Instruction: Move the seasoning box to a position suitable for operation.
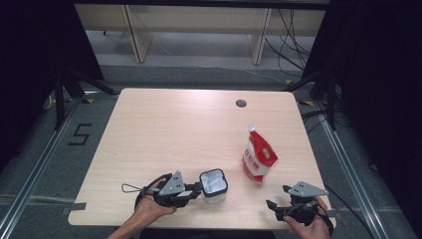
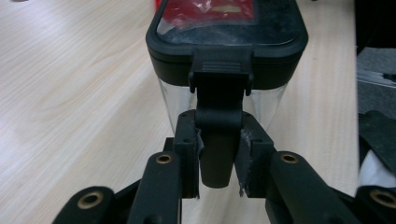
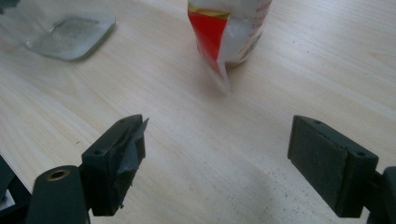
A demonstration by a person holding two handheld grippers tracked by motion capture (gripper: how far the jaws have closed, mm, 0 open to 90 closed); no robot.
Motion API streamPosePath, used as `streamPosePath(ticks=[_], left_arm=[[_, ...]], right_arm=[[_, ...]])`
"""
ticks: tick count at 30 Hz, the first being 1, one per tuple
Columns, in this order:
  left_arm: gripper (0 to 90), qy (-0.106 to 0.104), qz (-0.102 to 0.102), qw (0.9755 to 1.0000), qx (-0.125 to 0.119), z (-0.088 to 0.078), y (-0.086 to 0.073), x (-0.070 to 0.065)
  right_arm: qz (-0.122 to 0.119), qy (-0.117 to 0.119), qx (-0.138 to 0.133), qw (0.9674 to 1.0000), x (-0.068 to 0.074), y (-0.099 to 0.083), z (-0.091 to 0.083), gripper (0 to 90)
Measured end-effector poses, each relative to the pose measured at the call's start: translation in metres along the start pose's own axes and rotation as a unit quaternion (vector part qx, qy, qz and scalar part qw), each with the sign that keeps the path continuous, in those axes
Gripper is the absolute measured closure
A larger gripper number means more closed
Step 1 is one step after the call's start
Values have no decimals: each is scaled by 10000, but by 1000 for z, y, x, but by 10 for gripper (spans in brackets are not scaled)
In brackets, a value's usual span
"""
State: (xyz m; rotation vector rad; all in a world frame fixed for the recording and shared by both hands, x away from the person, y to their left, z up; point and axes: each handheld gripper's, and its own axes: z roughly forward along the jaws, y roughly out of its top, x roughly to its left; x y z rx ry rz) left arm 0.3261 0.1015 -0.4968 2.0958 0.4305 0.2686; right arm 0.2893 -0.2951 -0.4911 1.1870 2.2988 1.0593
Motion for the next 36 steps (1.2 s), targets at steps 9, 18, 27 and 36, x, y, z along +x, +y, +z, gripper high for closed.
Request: streamPosePath(ticks=[9,18,27,36], left_arm=[[719,-79,351,9993,55,2,2,6],[719,-303,149,9994,-101,7,1,11],[622,-55,187,9998,27,4,3,14],[481,281,7,9995,107,-2,5,12]], right_arm=[[-90,42,-7,10000,-1,0,1,200],[-155,84,-35,9998,0,1,2,200],[-239,159,-71,9996,1,1,2,201],[-313,166,-131,9993,-3,0,1,201]])
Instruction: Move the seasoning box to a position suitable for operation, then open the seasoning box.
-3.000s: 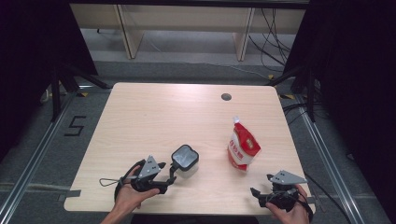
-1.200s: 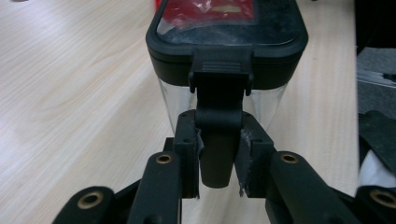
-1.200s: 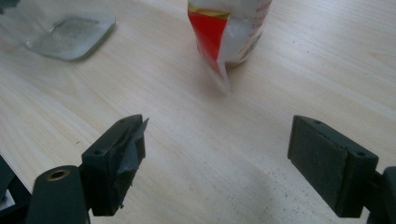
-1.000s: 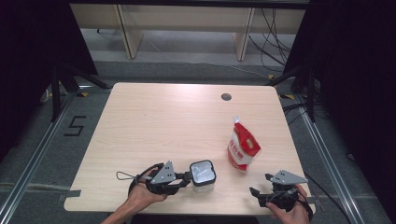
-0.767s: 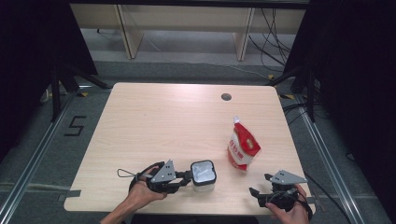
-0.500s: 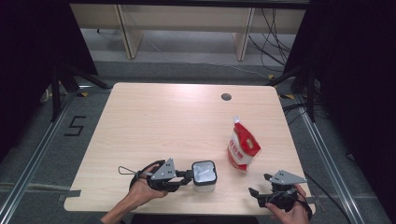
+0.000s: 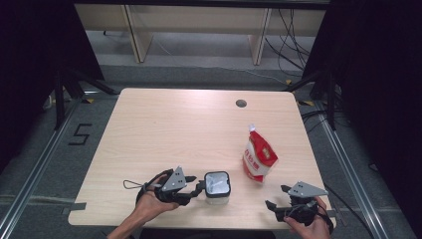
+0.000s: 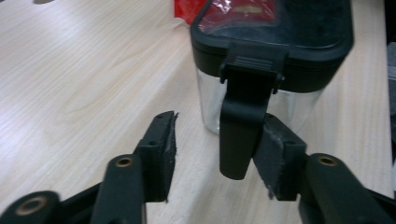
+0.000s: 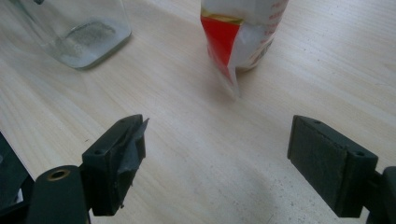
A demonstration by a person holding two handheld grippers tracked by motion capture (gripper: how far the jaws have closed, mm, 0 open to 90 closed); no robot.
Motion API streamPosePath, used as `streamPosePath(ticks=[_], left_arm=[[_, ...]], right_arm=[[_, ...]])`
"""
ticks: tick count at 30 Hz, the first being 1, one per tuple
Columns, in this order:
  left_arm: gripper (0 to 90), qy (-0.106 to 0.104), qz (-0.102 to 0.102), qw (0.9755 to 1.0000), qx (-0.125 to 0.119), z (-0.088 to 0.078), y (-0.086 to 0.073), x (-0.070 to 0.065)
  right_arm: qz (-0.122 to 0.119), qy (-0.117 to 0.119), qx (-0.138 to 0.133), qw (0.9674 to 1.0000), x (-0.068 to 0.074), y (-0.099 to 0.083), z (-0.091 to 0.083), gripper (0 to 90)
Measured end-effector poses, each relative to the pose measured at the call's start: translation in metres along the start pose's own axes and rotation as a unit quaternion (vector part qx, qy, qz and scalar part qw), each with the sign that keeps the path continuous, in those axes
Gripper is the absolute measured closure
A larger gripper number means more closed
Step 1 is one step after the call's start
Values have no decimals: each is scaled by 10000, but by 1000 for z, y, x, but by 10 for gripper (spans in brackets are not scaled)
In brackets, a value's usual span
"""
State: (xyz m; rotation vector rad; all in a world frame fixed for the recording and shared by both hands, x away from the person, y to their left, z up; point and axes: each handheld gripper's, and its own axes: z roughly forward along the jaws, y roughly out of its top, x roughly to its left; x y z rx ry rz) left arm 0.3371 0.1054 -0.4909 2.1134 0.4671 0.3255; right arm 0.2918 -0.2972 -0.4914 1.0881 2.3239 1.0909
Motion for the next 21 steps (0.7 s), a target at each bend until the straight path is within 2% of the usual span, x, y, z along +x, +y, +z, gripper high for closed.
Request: streamPosePath(ticks=[2,3,4,6,9,10,11,13,14,17,18,21], left_arm=[[459,-66,-3,10000,-44,-1,0,0],[422,-237,-9,9997,13,-5,0,-2],[401,-306,-51,9995,19,-6,0,-5],[377,-349,-5,9994,49,-10,0,-8],[368,-332,-105,9994,8,-14,1,-11],[363,-314,-141,9994,-19,-17,2,-11],[355,-279,-276,9992,-94,-20,4,-12],[354,-327,-292,9989,-161,-22,5,-12],[356,-340,-365,9985,-212,-24,6,-13],[358,-318,-328,9987,-245,-28,9,-14],[359,-311,-306,9987,-260,-30,11,-14],[378,-292,-345,9985,-305,-33,13,-15]], right_arm=[[10,-5,-2,10000,0,0,0,201],[17,30,-4,10000,0,0,0,201],[46,30,6,10000,1,0,0,201],[51,31,12,10000,1,0,0,201],[141,42,39,9999,4,0,0,201],[109,77,43,9999,3,1,0,201],[92,76,56,9999,3,1,0,201],[29,52,13,10000,3,1,0,201],[47,99,38,9999,3,1,0,201],[-20,96,-8,10000,3,1,0,203],[53,178,-2,9998,4,2,0,207],[1,129,-69,9999,5,2,0,209]])
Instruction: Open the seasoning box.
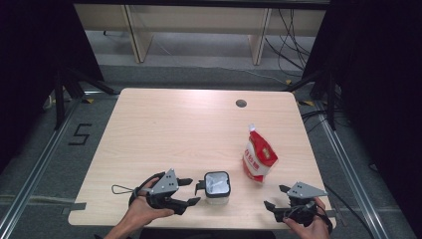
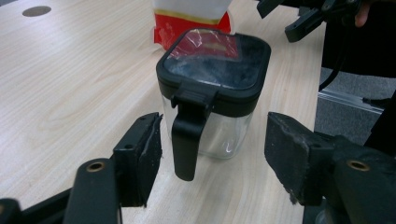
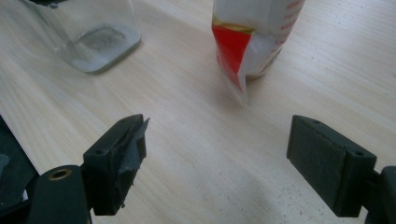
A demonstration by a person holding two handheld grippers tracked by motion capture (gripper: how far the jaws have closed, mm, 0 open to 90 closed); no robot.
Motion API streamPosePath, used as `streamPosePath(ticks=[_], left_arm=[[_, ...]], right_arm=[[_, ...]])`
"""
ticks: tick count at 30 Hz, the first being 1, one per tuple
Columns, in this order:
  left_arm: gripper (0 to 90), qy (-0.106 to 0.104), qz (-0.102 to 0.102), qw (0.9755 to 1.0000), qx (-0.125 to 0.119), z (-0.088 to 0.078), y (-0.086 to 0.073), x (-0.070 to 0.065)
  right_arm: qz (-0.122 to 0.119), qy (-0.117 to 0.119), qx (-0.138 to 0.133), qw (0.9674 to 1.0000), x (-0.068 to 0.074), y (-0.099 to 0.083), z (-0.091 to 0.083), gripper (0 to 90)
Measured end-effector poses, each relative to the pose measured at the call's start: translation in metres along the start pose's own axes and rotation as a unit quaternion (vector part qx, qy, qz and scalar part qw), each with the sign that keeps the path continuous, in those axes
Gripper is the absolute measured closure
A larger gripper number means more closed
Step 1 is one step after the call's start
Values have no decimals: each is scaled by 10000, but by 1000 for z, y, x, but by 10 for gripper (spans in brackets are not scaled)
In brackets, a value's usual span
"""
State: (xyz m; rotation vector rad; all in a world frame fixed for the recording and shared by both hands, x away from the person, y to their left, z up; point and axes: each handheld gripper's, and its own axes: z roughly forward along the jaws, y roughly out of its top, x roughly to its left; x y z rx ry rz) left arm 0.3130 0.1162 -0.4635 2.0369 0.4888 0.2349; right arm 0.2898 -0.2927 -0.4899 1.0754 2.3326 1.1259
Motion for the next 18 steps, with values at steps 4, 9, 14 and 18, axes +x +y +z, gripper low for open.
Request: streamPosePath(ticks=[4,9,14,18], left_arm=[[444,40,-76,9999,-112,-4,3,-1],[580,2,41,9995,-297,-9,6,1],[788,122,-61,9988,-461,-8,10,1],[844,206,56,9988,-440,-4,12,4]], right_arm=[[-15,32,-49,10000,2,1,0,215],[-109,125,-138,9998,8,4,0,244],[-204,205,-113,9995,15,7,1,300],[-169,277,-75,9994,21,7,2,332]])
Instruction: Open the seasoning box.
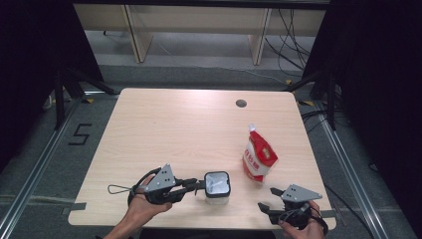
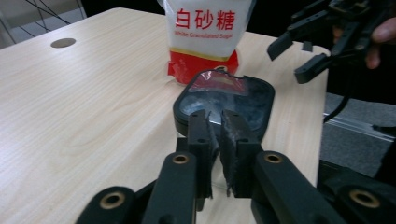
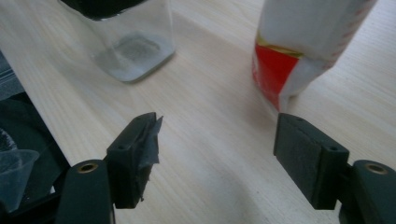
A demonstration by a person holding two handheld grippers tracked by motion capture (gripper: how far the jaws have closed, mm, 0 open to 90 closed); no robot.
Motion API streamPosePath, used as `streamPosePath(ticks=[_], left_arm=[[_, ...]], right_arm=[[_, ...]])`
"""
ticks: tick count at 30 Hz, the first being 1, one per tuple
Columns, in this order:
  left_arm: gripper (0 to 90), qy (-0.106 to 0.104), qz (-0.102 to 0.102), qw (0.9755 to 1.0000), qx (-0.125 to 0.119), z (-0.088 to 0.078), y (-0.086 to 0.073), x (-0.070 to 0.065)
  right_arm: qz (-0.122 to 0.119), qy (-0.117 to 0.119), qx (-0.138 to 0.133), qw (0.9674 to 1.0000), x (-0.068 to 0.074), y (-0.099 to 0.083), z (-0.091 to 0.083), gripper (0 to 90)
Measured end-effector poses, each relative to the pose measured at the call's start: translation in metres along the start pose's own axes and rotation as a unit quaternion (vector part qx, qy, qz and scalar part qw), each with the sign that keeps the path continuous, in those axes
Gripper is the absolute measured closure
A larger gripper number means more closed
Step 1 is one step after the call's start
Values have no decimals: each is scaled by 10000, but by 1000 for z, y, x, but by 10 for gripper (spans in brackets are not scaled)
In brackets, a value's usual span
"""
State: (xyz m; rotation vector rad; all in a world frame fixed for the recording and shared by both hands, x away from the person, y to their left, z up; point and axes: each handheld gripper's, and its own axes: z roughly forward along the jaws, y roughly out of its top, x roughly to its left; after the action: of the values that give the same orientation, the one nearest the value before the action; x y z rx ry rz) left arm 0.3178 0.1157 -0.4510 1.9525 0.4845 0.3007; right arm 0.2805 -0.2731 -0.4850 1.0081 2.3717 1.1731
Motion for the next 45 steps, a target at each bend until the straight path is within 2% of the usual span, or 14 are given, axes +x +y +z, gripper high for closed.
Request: streamPosePath(ticks=[1,6,7,11,16,18,21,24,25,28,34,35,42,45], left_arm=[[853,27,-23,10000,15,3,1,0],[881,40,-6,10000,9,10,2,0],[882,84,-51,9999,52,11,3,0],[883,130,-103,9998,77,14,2,1],[882,172,-54,9998,96,17,0,5],[882,153,-142,9998,64,19,-1,6],[883,161,-140,9997,74,19,0,6],[883,174,-67,9998,109,19,1,6],[883,178,-62,9998,109,19,1,6],[883,173,-85,9998,101,19,1,6],[881,79,-48,9999,119,20,1,2],[881,101,7,9999,132,20,2,1],[883,109,34,9999,113,20,1,0],[883,131,17,9999,90,20,0,0]], right_arm=[[-194,16,-48,9998,0,2,1,358],[-273,66,-92,9996,6,6,3,417],[-129,73,-99,9998,9,6,2,435],[-291,73,-334,9990,7,11,3,481],[-207,213,-467,9985,15,21,6,555],[-410,309,-569,9971,17,26,11,589],[-422,333,-526,9972,24,31,14,635],[-622,445,-541,9956,26,34,20,692],[-518,472,-496,9963,29,34,21,705],[-826,499,-553,9938,31,39,27,741],[-918,485,-535,9932,38,45,35,777],[-1041,513,-560,9917,39,46,38,792],[-1160,497,-618,9901,40,49,42,832],[-1077,490,-624,9910,40,49,42,844]])
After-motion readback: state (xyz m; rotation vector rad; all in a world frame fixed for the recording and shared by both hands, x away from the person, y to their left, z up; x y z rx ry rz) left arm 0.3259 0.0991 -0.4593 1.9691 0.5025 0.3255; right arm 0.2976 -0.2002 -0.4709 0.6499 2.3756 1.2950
